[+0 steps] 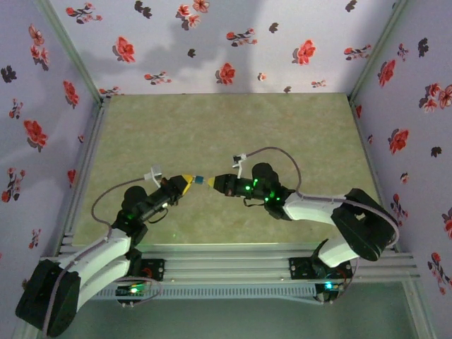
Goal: Lock with the key
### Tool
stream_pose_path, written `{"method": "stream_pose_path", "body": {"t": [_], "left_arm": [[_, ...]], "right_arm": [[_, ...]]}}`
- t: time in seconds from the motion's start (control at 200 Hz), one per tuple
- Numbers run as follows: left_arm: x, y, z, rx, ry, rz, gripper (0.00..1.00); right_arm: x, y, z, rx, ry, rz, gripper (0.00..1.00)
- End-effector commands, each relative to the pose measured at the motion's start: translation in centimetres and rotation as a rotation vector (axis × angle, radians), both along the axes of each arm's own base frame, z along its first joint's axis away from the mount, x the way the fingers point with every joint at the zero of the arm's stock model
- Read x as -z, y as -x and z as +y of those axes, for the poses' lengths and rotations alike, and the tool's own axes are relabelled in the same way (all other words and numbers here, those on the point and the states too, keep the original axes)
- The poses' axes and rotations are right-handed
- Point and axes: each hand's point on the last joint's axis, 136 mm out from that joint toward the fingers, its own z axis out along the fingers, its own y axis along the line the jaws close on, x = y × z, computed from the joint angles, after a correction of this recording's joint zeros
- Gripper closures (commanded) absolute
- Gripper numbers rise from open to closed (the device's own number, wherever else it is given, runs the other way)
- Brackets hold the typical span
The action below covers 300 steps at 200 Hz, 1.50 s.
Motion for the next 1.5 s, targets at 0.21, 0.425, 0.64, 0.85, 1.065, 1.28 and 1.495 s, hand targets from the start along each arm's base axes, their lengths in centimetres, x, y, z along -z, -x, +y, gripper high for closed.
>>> {"method": "stream_pose_path", "body": {"t": [0.21, 0.425, 0.64, 0.85, 1.065, 1.28, 1.495], "left_arm": [[-0.3, -0.9, 1.2, -0.078, 0.012, -0.018, 1.00], [0.1, -0.8, 1.1, -0.068, -0.003, -0.008, 1.00], [0.3, -0.8, 0.8, -0.052, -0.044, 0.003, 1.00], [0.5, -0.8, 0.6, -0.036, -0.076, 0.013, 1.00], [0.8, -0.6, 0.2, -0.007, -0.113, 0.033, 1.00], [1.0, -0.4, -0.4, 0.041, -0.180, 0.061, 1.00], [0.7, -0.3, -1.2, 0.101, -0.233, 0.076, 1.00]], "right_arm": [[-1.4, -0.3, -1.3, 0.032, -0.021, -0.063, 1.00], [-1.8, -1.3, -3.0, 0.076, 0.004, -0.073, 1.00], [-2.8, -2.0, -4.9, 0.119, 0.079, -0.128, 1.00], [-4.0, -2.4, -6.5, 0.176, 0.192, -0.202, 1.00], [-5.0, -2.9, -7.5, 0.204, 0.290, -0.263, 1.00], [-4.8, -3.2, -9.0, 0.260, 0.344, -0.308, 1.00], [-5.2, -3.1, -10.2, 0.299, 0.366, -0.347, 1.00]]}}
